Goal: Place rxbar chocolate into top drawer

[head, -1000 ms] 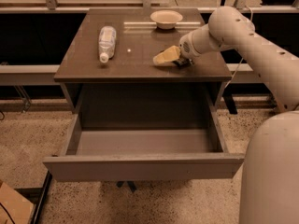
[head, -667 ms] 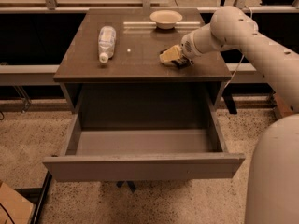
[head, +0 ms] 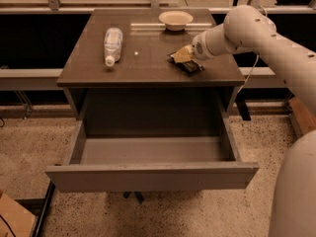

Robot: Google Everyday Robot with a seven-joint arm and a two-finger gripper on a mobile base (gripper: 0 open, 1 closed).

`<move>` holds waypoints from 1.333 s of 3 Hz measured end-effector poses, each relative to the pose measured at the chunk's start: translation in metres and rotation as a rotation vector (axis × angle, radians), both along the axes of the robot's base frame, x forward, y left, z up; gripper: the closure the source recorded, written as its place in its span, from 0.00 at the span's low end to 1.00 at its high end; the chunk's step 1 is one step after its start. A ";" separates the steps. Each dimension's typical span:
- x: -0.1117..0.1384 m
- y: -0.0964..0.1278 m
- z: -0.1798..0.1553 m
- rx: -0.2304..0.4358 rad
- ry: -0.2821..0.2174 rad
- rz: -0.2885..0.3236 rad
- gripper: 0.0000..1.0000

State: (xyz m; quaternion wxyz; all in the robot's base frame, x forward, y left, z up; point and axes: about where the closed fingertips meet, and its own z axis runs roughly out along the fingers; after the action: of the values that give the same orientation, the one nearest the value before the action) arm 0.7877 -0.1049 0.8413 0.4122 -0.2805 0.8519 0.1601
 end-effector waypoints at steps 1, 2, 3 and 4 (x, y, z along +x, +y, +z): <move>-0.006 0.002 0.023 -0.013 -0.047 0.015 1.00; -0.023 -0.009 0.047 -0.038 -0.084 -0.008 1.00; -0.055 -0.037 0.066 -0.067 -0.094 -0.083 1.00; -0.100 -0.064 0.072 -0.090 -0.057 -0.140 1.00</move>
Offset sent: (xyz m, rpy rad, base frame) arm -0.0553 -0.0299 0.0855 -0.0836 -0.1352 -0.0478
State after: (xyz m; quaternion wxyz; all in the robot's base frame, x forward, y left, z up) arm 0.6874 -0.1686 0.9134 0.4334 -0.2428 0.8637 0.0844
